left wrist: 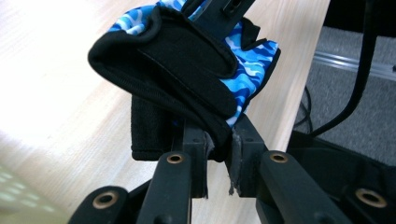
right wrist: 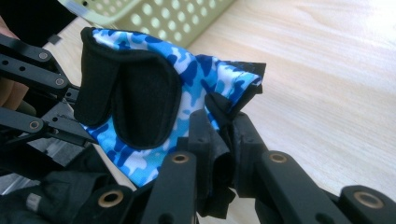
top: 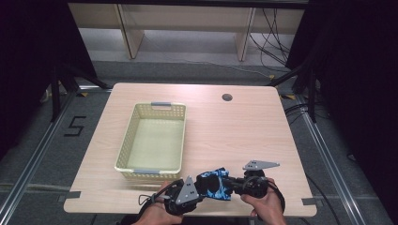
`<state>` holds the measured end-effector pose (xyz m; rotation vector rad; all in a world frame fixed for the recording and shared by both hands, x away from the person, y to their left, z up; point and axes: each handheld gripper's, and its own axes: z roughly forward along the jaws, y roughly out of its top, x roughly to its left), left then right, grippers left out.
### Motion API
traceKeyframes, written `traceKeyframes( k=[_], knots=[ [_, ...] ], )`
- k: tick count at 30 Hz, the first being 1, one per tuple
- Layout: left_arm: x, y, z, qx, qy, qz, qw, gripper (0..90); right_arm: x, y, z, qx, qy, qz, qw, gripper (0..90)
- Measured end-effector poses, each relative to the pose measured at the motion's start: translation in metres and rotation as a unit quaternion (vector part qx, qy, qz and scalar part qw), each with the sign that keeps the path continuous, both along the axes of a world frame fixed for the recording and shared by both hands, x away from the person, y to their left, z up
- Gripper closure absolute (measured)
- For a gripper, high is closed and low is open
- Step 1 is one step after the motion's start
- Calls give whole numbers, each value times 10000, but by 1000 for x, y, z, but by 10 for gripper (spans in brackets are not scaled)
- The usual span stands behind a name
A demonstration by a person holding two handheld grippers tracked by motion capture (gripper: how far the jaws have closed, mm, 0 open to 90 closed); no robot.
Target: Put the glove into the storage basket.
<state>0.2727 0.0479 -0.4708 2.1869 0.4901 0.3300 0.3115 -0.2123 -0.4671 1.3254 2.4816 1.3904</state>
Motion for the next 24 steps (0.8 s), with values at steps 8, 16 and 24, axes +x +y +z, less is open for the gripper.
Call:
traceKeyframes(
  k=[8,16,24],
  knots=[
    [0,20,28,-128,-23,56,9999,787,-3,13,29,97,-105,151,9998,813],
    [8,51,53,-247,43,216,9995,786,8,39,57,167,-179,305,9992,814],
    [24,87,61,-412,-5,485,9980,786,34,78,72,214,-138,508,9984,814]
  ],
)
